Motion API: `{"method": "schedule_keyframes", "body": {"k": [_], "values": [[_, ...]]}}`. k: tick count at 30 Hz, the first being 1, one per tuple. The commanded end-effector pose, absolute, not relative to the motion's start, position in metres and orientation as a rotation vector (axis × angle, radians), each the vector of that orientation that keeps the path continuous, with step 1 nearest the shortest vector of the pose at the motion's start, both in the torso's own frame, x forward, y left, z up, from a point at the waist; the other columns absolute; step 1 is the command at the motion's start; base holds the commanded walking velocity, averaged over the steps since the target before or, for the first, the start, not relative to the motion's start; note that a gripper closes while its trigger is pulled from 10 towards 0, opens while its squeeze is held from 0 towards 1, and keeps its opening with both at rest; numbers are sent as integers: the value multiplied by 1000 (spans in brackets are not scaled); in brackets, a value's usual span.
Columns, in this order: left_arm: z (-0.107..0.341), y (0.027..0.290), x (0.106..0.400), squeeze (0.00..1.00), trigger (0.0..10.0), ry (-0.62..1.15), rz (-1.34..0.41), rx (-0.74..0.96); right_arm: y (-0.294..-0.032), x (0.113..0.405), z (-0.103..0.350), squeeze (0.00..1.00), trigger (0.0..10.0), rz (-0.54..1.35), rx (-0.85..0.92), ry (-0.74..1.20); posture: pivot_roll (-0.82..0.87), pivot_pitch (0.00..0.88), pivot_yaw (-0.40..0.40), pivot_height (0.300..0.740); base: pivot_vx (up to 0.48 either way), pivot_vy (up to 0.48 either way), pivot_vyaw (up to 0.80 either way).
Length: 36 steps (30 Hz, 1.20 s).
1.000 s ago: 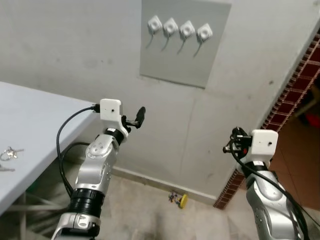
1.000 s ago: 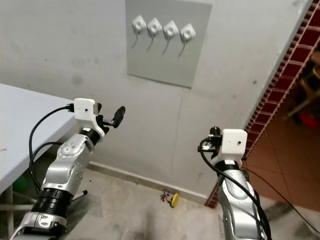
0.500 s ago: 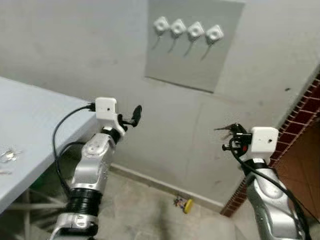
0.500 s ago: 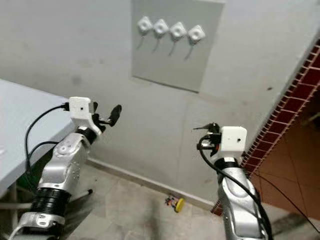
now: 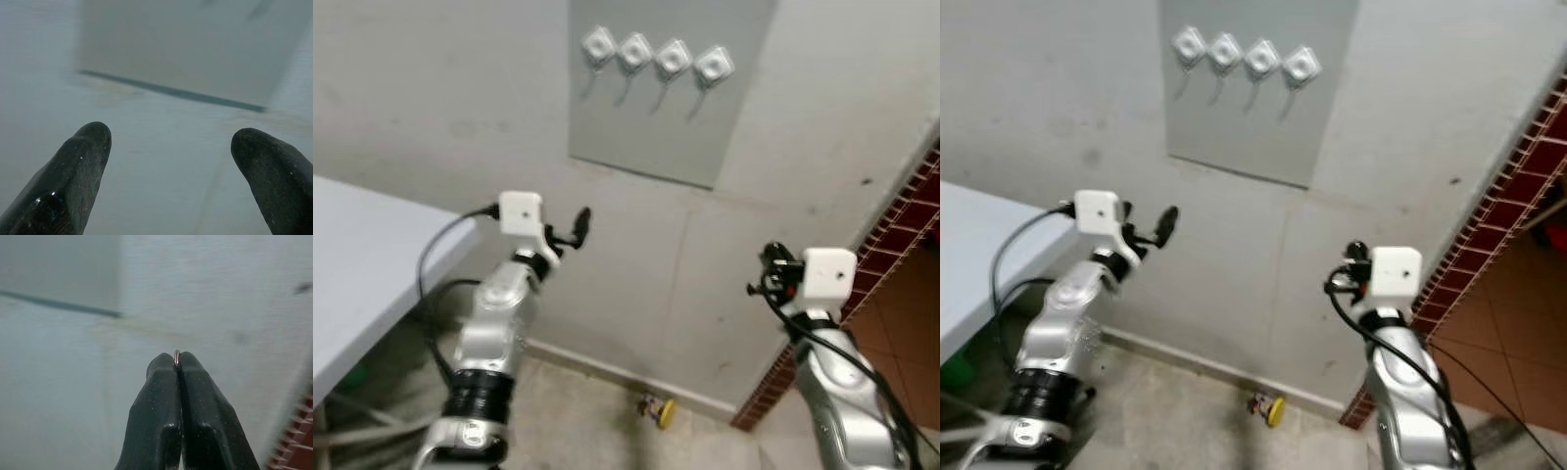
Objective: Hang keys on a hook
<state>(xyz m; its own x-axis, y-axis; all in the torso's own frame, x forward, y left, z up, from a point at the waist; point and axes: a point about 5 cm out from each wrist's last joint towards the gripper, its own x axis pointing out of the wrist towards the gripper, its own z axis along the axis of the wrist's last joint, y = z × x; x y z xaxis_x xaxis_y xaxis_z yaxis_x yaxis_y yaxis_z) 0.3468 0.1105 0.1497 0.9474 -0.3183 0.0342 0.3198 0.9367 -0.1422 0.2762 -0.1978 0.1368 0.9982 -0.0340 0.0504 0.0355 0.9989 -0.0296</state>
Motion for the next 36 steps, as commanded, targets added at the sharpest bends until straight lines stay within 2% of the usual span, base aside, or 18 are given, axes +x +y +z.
{"method": "schedule_keyframes", "body": {"k": [1,28,36], "values": [[157,123,349,0,10000,-31,-288,-141,-190,279,144,0,10000,-5,-25,-78,3,1,-70,740,304,0,0],[159,126,351,0,10000,-41,-270,-149,-189,280,146,0,10000,16,-26,-75,9,11,-81,740,288,0,0],[169,119,350,0,10000,-85,-290,-145,-188,280,148,0,10000,52,-35,-82,7,15,-81,740,0,0,0]]}}
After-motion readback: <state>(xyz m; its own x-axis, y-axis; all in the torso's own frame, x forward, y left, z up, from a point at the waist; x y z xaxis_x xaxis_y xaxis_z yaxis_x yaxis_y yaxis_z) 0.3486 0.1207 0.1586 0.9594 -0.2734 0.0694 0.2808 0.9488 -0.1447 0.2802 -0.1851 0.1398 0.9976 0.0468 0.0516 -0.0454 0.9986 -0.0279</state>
